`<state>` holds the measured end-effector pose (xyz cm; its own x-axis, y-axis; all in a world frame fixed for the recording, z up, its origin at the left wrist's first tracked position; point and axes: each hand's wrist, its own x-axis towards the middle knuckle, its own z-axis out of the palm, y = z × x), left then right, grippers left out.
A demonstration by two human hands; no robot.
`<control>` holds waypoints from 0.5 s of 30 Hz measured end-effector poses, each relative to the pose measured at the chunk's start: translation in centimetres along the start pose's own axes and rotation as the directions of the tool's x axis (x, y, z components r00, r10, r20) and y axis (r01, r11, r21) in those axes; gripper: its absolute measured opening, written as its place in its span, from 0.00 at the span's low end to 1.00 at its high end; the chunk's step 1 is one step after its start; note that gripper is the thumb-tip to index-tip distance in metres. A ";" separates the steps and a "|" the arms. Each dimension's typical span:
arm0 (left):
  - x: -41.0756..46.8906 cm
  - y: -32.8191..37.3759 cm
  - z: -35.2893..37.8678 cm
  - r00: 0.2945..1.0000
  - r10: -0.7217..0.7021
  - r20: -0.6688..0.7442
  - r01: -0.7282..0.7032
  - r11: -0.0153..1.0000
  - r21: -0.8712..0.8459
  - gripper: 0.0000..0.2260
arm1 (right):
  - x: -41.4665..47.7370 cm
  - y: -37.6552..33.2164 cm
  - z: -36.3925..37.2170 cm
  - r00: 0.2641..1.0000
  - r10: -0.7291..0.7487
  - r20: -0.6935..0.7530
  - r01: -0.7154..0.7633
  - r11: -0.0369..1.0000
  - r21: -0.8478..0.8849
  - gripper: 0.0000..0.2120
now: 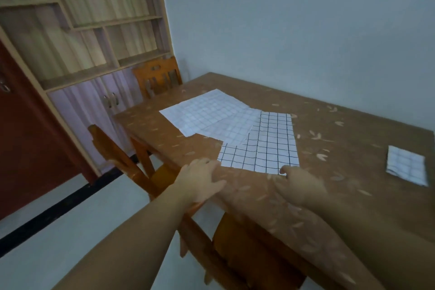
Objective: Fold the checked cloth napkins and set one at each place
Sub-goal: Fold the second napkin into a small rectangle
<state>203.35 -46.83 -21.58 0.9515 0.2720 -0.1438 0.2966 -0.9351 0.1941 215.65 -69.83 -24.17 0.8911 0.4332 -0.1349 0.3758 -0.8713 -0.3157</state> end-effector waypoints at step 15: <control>12.7 -0.4 3.2 0.970 0.152 0.190 -0.165 0.985 0.058 0.25 | 6.5 2.8 4.9 0.979 0.201 0.035 -0.204 0.975 0.091 0.16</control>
<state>215.06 -43.69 -26.65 0.9523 0.0788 -0.2948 0.1300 -0.9787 0.1586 221.27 -68.28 -30.55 0.9392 0.2567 -0.2282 0.1617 -0.9166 -0.3656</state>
